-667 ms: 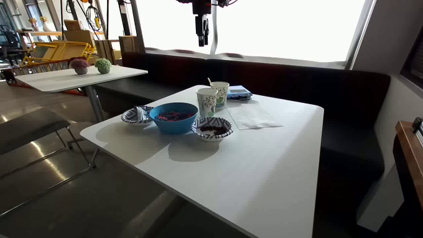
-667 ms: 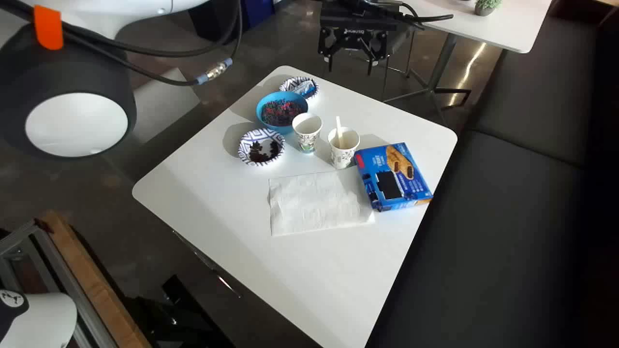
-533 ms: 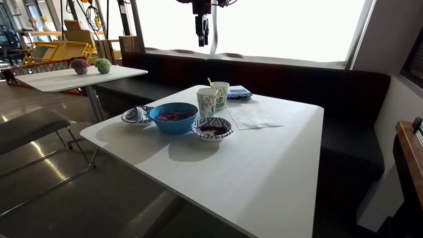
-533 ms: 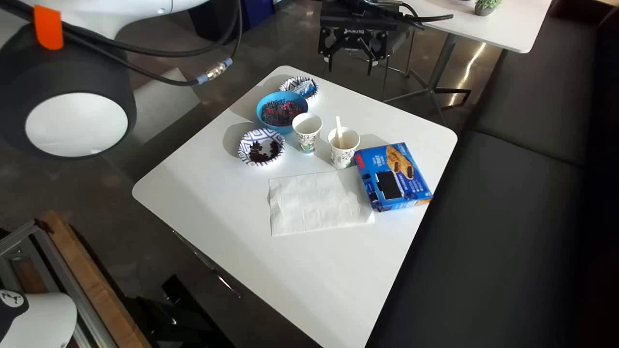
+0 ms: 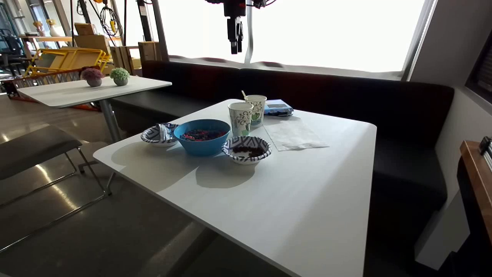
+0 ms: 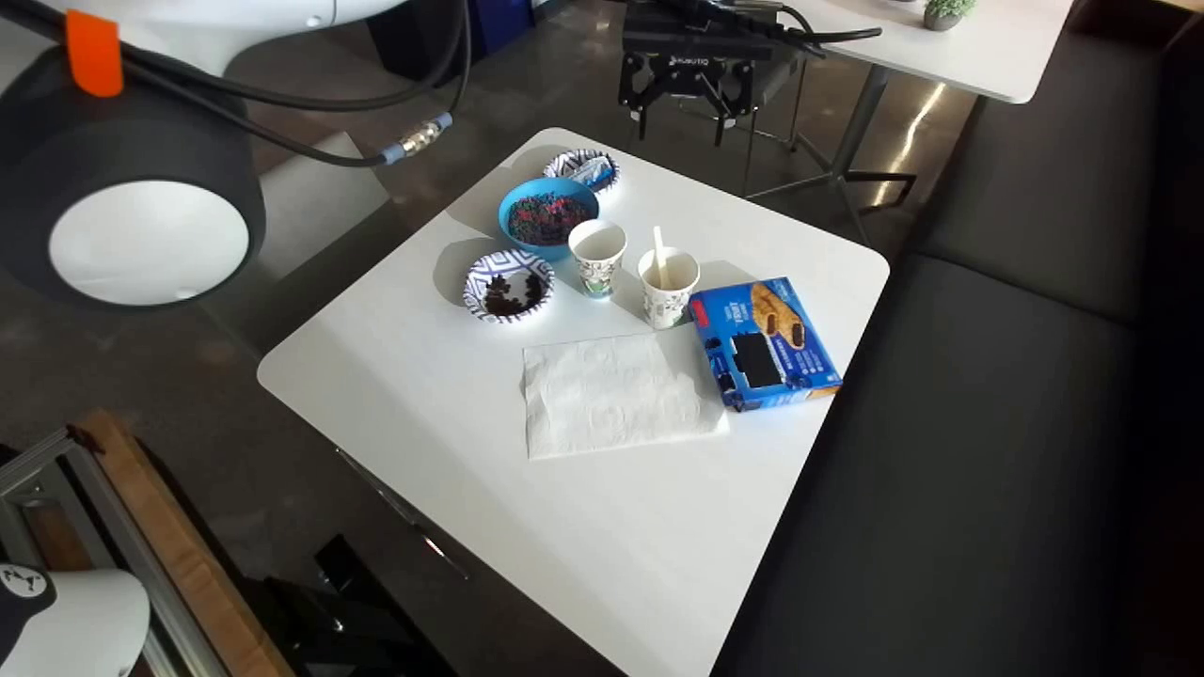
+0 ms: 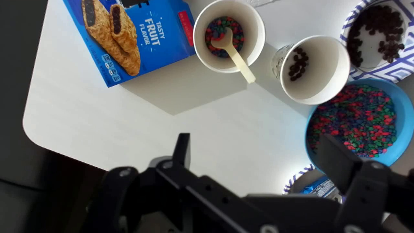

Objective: Pour the beans out of the coffee cup into the bowl then put the cup on the right, into it

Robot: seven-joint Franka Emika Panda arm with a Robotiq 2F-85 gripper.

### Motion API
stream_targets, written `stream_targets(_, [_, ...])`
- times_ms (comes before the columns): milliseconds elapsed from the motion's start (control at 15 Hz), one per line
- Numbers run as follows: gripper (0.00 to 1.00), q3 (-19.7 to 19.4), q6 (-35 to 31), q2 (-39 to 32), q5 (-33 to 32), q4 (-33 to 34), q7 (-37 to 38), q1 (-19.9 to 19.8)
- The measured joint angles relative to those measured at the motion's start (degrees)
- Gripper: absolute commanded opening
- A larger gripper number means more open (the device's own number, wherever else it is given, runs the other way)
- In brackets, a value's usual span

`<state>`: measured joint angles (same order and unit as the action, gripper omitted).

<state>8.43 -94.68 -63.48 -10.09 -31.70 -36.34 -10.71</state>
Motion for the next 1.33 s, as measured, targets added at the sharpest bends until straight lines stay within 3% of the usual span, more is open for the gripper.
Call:
stream_targets(600, [1.00, 0.0, -0.1, 0.0, -0.3, 0.0, -0.6, 0.1])
stream_targets(1200, [1.00, 2.5, -5.7, -0.3, -1.1, -2.7, -21.2, 3.8])
stream_targets(1333, [1.00, 2.8, -5.0, -0.1, -1.1, -4.3, -22.8, 3.6])
